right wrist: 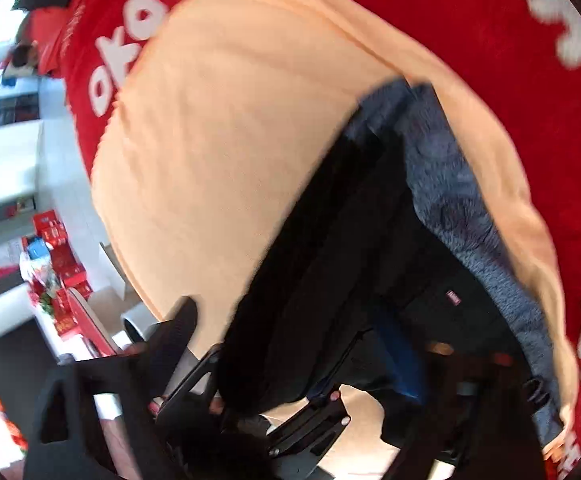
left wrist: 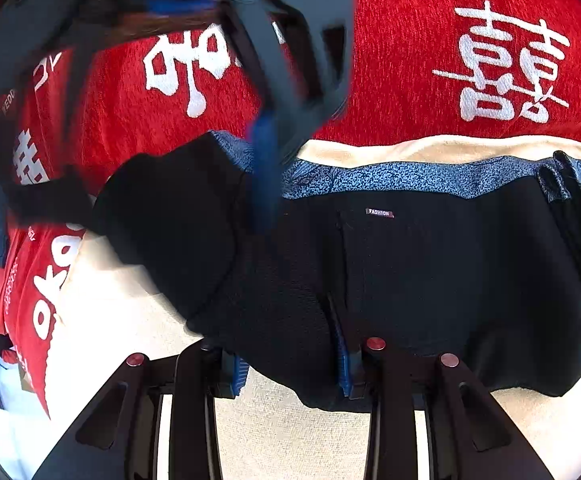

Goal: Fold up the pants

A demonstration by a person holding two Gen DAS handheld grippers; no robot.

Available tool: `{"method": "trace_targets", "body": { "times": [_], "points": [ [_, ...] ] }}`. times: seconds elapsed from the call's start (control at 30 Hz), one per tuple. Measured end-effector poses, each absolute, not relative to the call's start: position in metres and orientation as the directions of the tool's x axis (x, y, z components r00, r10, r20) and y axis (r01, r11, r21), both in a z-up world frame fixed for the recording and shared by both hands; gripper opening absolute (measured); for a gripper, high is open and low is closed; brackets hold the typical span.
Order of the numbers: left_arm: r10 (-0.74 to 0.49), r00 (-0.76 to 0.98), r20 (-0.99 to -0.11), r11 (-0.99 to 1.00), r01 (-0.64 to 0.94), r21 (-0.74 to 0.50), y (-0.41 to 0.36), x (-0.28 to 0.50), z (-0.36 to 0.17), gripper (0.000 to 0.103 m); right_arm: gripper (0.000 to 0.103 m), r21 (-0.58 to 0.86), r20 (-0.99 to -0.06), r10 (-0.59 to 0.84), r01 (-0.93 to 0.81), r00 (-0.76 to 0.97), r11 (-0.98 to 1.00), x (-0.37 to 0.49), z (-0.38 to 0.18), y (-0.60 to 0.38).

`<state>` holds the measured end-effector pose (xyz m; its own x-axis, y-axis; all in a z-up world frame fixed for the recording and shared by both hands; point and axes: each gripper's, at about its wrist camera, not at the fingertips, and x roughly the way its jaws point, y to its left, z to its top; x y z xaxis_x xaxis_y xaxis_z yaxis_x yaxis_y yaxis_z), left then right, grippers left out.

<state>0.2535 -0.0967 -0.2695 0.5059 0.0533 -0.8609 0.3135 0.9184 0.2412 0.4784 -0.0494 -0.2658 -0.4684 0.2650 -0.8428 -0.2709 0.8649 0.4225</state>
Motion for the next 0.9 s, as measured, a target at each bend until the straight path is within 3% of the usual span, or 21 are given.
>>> {"method": "trace_targets", "body": {
  "times": [0.03, 0.1, 0.47, 0.67, 0.9],
  "points": [
    [0.053, 0.503, -0.863, 0.922, 0.308, 0.236, -0.096, 0.253, -0.268, 0.036, 0.023, 0.447, -0.834, 0.313, -0.224, -0.456, 0.866, 0.480, -0.264, -0.061],
    [0.030, 0.519, -0.854, 0.920, 0.320, 0.227, -0.099, 0.251, -0.260, 0.036, 0.020, 0.479, -0.833, 0.371, -0.201, -0.410, 0.854, 0.479, -0.252, -0.082],
    [-0.140, 0.582, -0.801, 0.858, 0.476, 0.196, -0.167, 0.216, -0.175, 0.036, 0.020, 0.685, -0.729, 0.680, -0.067, -0.085, 0.726, 0.419, -0.156, -0.230],
    [-0.267, 0.539, -0.799, 0.789, 0.598, 0.140, -0.243, 0.186, -0.139, 0.036, 0.020, 0.734, -0.675, 0.730, 0.000, 0.107, 0.679, 0.365, -0.121, -0.343],
    [-0.310, 0.460, -0.832, 0.682, 0.717, 0.143, -0.341, 0.149, -0.152, 0.036, 0.020, 0.756, -0.652, 0.720, 0.136, 0.239, 0.640, 0.302, -0.139, -0.473]
  ]
}}
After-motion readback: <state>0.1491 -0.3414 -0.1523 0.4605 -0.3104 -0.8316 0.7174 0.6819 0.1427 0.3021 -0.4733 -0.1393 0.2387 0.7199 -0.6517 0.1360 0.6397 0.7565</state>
